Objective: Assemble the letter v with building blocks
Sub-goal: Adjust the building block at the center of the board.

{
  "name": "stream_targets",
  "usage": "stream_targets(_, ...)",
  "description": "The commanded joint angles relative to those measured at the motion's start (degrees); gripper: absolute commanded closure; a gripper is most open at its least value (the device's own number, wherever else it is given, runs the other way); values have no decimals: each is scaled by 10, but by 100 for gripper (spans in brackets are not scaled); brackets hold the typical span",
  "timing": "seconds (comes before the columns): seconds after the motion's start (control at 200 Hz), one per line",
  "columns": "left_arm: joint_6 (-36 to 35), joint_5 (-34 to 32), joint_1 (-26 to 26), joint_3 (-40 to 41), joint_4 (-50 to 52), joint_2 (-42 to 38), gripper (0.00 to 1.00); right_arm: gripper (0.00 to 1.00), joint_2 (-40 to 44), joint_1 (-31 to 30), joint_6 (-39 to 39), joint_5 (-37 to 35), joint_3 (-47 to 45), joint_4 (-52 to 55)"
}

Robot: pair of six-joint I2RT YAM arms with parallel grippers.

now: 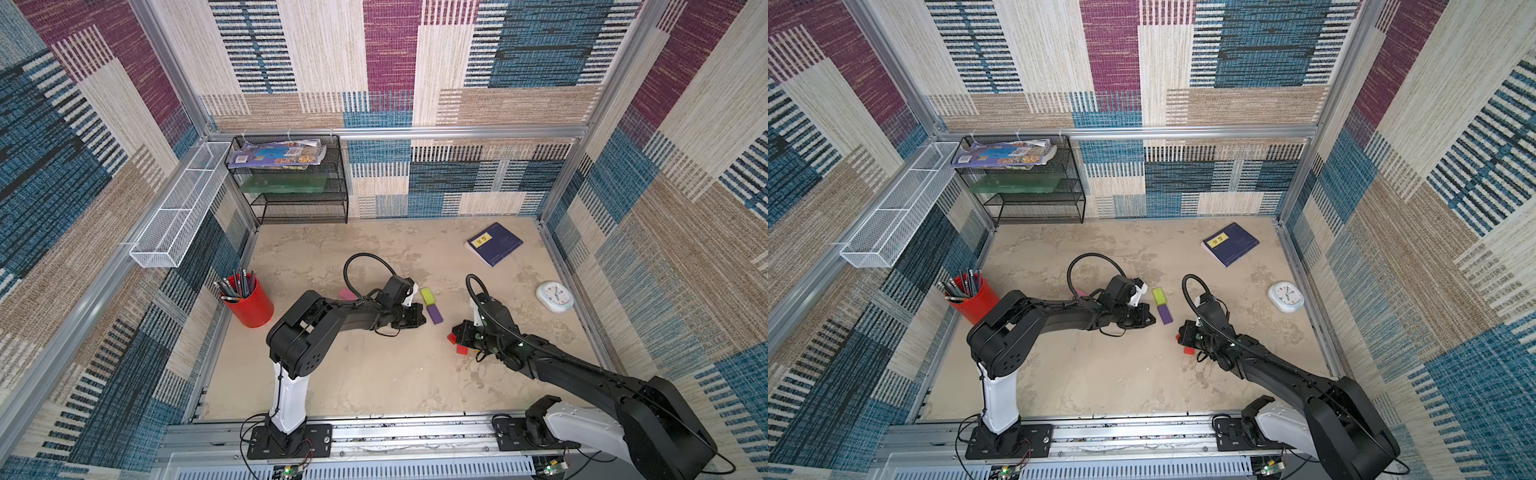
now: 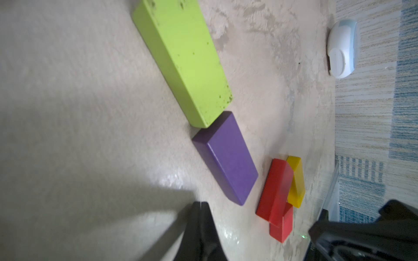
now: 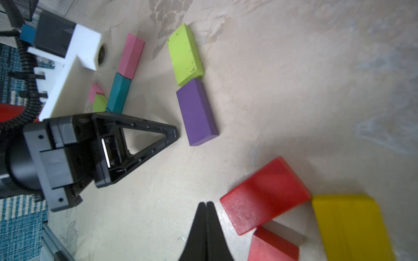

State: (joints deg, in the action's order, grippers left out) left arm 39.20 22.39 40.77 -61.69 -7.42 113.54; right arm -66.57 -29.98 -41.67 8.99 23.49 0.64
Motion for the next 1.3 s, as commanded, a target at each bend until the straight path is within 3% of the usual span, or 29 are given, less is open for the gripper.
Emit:
stream_targets(0.0,7,-43,0,-4,38,4,100,100,-25,-9,-21,14,-2,-70)
stream_targets(0.526,0,-47,1,-25,58,17,100,100,-126,-17,-52,0,-19,-174)
stream_targets(1.292,-14,-52,0,-63,93,48,100,100,-200,9,-40,4,2,-208)
